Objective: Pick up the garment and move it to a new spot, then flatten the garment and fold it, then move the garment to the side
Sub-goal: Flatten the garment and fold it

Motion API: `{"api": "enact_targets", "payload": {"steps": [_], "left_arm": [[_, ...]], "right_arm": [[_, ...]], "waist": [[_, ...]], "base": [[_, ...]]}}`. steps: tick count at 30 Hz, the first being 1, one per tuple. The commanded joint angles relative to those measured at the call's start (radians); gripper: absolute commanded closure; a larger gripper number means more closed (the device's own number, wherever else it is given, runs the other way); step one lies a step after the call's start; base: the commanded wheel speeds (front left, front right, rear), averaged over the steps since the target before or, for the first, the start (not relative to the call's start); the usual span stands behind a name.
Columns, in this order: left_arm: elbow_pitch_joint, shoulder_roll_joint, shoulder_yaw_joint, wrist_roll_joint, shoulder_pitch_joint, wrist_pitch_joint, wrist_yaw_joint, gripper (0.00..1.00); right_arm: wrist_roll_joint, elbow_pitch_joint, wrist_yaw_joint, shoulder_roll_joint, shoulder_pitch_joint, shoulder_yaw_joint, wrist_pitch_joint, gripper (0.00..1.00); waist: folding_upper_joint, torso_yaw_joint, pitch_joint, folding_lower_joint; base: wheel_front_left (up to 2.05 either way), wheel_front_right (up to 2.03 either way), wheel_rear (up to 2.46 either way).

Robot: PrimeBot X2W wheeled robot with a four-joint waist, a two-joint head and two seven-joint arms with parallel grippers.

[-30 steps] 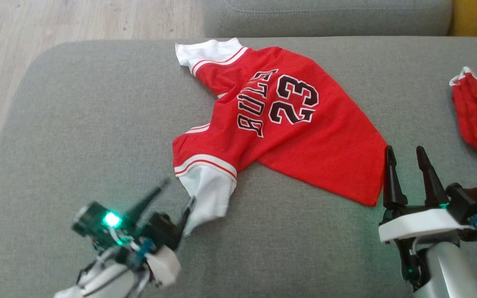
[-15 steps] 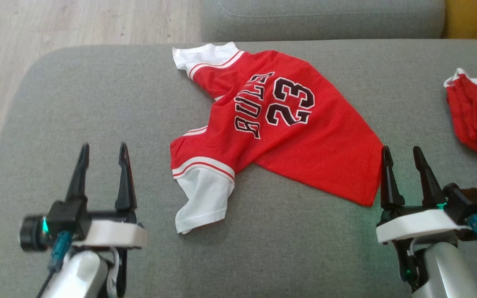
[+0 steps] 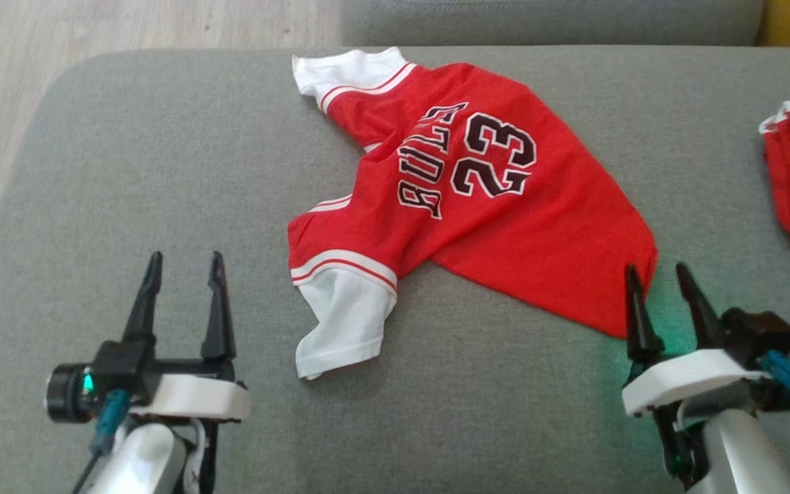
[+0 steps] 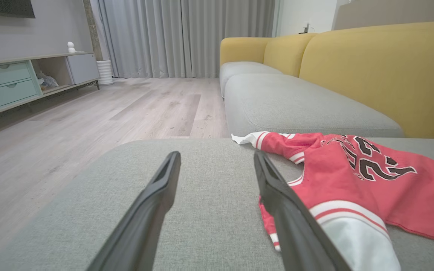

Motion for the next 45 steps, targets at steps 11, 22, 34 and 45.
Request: {"api": "enact_targets", "payload": {"steps": [11, 22, 34, 45], "left_arm": [[0.001, -0.041, 0.084, 0.053, -0.068, -0.01, -0.057, 0.0], [0.02, -0.068, 0.135, 0.096, -0.067, -0.01, -0.094, 0.0], [0.048, -0.102, 0.136, 0.127, -0.062, -0.01, -0.132, 0.0], [0.076, -0.113, 0.155, 0.144, -0.07, -0.01, -0.155, 0.0]], "right_arm": [[-0.029, 0.101, 0.007, -0.004, -0.023, -0.005, 0.105, 0.0], [-0.059, 0.15, 0.007, -0.004, -0.061, -0.043, 0.109, 1.0], [-0.262, 0.052, 0.007, -0.004, -0.073, -0.356, 0.147, 0.89], [-0.092, -0.063, 0.007, -0.004, -0.061, -0.143, -0.028, 0.0]], "waist": [[0.0, 0.055, 0.061, -0.0001], [0.0, 0.036, 0.066, -0.0001], [0.0, -0.019, 0.043, -0.0001], [0.0, -0.051, 0.021, -0.0001]], "base": [[0.0, 0.0, 0.0], [0.0, 0.0, 0.0], [0.0, 0.0, 0.0], [0.0, 0.0, 0.0]]}}
